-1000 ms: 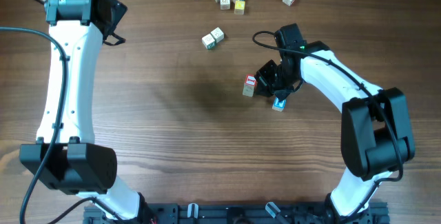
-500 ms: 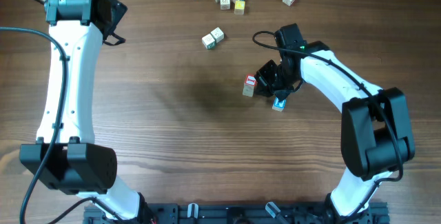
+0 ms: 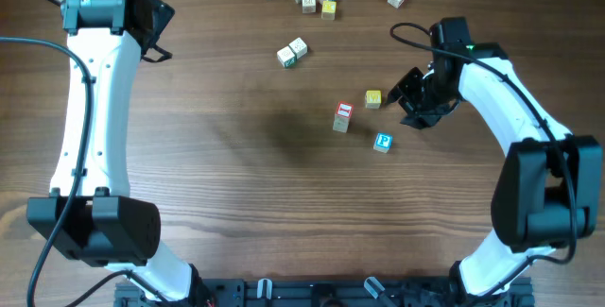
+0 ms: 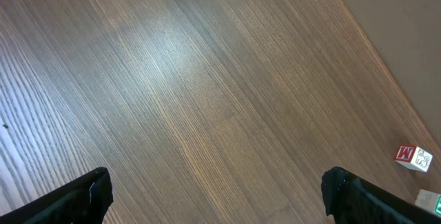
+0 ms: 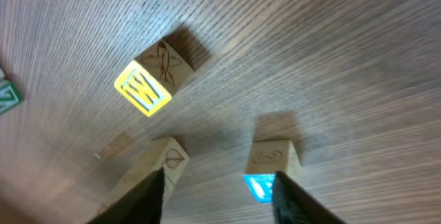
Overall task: Form a tower
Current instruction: 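Lift the blue P block and carry it over the stack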
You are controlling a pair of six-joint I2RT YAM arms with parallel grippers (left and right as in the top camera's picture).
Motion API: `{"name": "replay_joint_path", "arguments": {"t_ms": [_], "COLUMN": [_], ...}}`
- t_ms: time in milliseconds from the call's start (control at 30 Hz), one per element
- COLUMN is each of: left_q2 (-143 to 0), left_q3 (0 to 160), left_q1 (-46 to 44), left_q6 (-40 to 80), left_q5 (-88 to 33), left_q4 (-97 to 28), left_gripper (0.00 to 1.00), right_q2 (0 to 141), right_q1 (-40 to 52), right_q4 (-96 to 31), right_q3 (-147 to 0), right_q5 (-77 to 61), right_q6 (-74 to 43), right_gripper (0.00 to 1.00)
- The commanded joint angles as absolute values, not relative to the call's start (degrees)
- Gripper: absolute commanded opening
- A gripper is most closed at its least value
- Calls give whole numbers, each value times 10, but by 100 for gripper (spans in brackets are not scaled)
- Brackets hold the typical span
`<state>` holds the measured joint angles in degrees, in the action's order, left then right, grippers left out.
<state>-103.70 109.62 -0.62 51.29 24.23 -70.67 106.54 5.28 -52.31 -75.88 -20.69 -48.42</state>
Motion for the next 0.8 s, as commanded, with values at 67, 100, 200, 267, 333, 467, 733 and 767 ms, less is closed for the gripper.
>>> {"name": "replay_joint_path", "arguments": {"t_ms": [67,100,200,267,333,467,733,767], "left_q2": [-1043,-1043,-1043,-1043,-1043,-1043,-1043,-1043], "left_q3": [1098,1098,1098,1098,1098,1098,1098,1098], "left_q1": [-5,-5,-5,-5,-5,-5,-5,-5], "left_q6": [505,505,505,505,505,505,505,505], "left_q5": [258,258,258,258,258,258,258,258], "left_q4": [-707,-707,-707,-707,-707,-707,-707,-707], "left_gripper": [100,100,100,100,100,100,100,100], "right_q2": [1061,1062,1062,1063,1063,1063,1064,1064], "right_q1": [90,106,150,152,153,153,155,155], "right_q4": [-536,-541,-563,-556,-534,-486,-457,-461], "right_q3": [-755,-755,-754,-747,-718,-666,-658,-658], "right_q5": [-146,-128,-45,-32,-41,-50,-67,-67], "right_q6": [-455,-471,-515,-514,-511,-489,-359,-359], "right_gripper": [65,67,70,70,66,64,49,42]}}
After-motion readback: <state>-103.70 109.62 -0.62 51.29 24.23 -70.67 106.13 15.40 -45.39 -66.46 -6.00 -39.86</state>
